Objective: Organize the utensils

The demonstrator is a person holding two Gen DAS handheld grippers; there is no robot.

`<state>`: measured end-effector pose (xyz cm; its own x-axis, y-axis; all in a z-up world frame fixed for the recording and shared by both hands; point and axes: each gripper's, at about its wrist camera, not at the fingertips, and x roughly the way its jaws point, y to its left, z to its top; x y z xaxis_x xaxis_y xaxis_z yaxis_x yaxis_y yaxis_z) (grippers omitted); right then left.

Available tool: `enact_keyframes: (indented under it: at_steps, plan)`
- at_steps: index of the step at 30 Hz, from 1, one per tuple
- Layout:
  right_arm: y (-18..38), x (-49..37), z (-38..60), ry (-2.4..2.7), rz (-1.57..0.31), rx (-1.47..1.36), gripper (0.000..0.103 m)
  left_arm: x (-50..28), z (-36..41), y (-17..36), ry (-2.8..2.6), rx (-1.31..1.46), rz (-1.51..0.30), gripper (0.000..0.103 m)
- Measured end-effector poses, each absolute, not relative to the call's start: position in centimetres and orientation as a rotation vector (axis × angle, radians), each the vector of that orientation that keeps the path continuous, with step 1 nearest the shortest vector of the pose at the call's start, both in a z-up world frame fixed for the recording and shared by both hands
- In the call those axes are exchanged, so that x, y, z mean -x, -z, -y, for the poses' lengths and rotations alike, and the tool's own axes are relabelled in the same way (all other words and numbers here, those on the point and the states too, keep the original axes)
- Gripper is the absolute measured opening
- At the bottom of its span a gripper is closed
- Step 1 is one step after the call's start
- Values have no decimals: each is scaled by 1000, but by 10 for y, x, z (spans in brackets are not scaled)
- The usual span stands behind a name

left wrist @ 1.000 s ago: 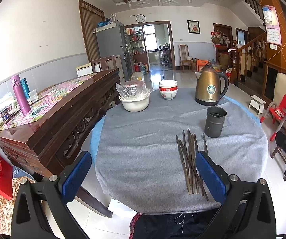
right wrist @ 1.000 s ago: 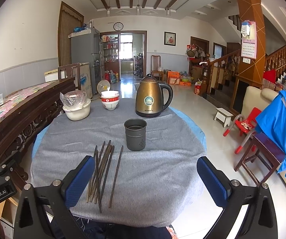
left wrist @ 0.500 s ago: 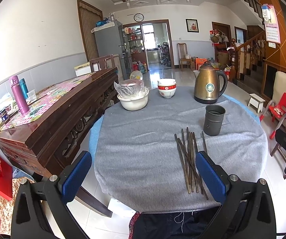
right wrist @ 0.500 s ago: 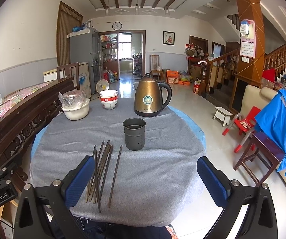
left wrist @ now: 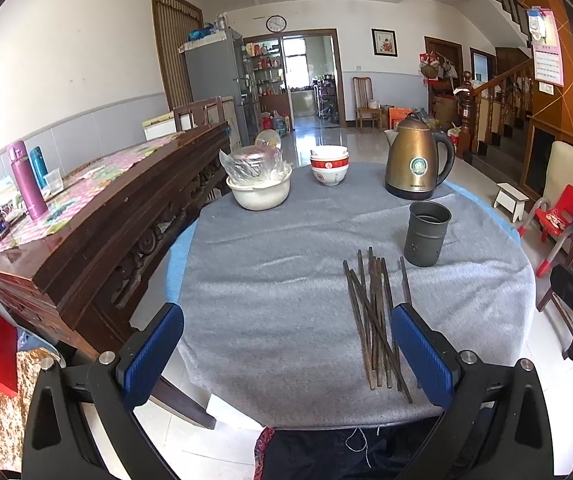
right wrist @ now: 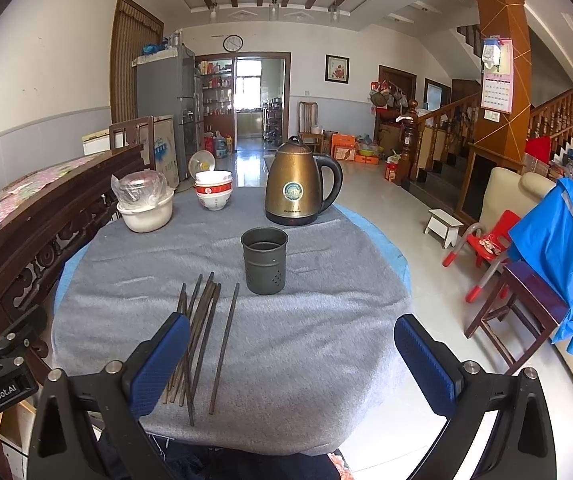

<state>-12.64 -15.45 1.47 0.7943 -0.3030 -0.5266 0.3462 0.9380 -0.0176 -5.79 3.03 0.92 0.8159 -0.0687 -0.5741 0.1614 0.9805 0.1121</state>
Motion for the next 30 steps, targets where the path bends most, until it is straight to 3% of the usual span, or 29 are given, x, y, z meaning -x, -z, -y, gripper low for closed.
enact_keyframes:
  at_steps: [6, 12, 15, 16, 17, 19, 24, 27, 30]
  plan:
    - [-8, 108, 167, 352, -572, -70, 103, 35, -23, 0, 136, -144, -668, 103]
    - [16, 57, 206, 205, -623, -263, 103, -26, -26, 33, 158, -87, -869, 103]
    - [36, 21, 219, 116, -680, -339, 88, -59, -27, 57, 153, -60, -967, 102]
    - [45, 5, 220, 90, -713, -353, 76, -71, -27, 65, 156, -51, -1001, 101]
    - [55, -11, 220, 70, -747, -361, 65, -80, -27, 71, 166, -38, -1023, 97]
    - [72, -36, 219, 36, -795, -380, 56, -101, -23, 83, 196, -7, -1077, 90]
    - [119, -86, 219, 14, -927, -440, 40, -140, -4, 108, 287, 44, -1177, 50]
    - [145, -107, 218, 9, -1006, -461, 39, -156, 7, 123, 345, 70, -1234, 36]
    - [161, -123, 218, 18, -1053, -486, 36, -172, 15, 136, 374, 107, -1289, 31]
